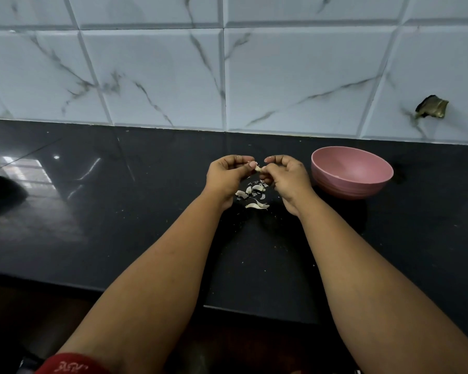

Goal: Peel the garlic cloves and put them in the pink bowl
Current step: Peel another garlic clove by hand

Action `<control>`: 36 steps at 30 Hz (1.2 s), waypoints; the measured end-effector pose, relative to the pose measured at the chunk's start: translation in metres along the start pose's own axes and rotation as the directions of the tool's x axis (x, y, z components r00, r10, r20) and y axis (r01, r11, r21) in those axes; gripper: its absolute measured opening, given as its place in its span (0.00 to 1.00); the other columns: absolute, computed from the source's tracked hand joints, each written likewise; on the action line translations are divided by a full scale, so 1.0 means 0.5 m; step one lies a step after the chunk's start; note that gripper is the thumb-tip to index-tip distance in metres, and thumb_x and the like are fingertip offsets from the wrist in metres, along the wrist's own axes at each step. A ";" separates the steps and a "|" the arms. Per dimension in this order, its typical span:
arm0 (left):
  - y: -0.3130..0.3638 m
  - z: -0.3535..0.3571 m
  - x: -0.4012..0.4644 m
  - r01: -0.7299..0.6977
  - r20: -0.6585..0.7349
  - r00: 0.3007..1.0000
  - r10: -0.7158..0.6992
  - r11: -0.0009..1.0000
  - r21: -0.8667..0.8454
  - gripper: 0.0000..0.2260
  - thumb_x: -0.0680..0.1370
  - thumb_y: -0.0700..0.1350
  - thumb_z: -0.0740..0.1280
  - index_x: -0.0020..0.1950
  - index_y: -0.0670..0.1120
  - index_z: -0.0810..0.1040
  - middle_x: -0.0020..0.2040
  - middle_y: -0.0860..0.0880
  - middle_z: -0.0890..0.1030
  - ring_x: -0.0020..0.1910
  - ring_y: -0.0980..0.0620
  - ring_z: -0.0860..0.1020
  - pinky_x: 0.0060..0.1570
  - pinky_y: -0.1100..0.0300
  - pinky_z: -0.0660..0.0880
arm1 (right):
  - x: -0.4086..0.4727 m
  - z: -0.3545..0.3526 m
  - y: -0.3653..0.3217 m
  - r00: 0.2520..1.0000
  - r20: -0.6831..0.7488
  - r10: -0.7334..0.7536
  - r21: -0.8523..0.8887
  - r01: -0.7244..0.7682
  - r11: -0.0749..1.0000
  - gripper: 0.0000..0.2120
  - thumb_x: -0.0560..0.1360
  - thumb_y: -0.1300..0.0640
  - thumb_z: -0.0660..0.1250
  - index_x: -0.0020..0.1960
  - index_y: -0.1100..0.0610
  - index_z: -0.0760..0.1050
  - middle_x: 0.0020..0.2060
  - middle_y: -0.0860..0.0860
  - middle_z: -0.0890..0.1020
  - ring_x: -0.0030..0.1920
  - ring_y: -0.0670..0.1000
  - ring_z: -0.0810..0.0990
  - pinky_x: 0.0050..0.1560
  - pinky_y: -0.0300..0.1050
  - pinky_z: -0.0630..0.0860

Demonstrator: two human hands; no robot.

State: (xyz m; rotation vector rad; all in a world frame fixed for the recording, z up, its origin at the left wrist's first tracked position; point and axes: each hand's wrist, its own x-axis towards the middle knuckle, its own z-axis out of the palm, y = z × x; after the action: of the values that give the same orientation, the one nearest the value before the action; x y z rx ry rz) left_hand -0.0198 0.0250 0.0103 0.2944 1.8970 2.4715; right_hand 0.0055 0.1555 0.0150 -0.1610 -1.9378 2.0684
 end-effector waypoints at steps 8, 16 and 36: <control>0.002 0.004 -0.003 0.071 0.075 0.995 -0.062 0.989 -0.128 0.04 0.76 0.31 0.69 0.46 0.38 0.80 0.37 0.46 0.84 0.37 0.53 0.83 0.40 0.64 0.79 | -0.001 0.006 -0.007 0.994 0.065 0.087 0.148 -0.096 0.984 0.14 0.77 0.70 0.56 0.41 0.58 0.76 0.35 0.52 0.77 0.33 0.46 0.73 0.36 0.37 0.69; 0.009 0.005 -0.005 0.093 0.146 0.987 -0.070 0.984 -0.155 0.04 0.76 0.32 0.68 0.47 0.38 0.81 0.37 0.47 0.85 0.38 0.54 0.83 0.42 0.65 0.79 | 0.012 0.002 0.000 0.996 -0.009 0.083 0.111 -0.082 0.991 0.16 0.77 0.69 0.53 0.43 0.56 0.77 0.36 0.52 0.77 0.33 0.46 0.73 0.35 0.37 0.70; -0.001 0.001 0.002 -0.127 -0.024 0.991 0.132 0.982 0.142 0.05 0.74 0.33 0.73 0.48 0.40 0.82 0.42 0.43 0.84 0.42 0.51 0.83 0.52 0.57 0.81 | 0.011 -0.007 0.005 0.980 -0.096 -0.174 -0.346 0.131 0.929 0.12 0.70 0.63 0.63 0.37 0.48 0.79 0.37 0.49 0.84 0.41 0.48 0.84 0.50 0.52 0.82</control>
State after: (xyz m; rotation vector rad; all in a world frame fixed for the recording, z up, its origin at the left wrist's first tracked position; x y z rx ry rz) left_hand -0.0207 0.0255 0.0102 0.3937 2.1362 2.4384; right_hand 0.0011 0.1601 0.0128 -0.2010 -2.1387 1.5763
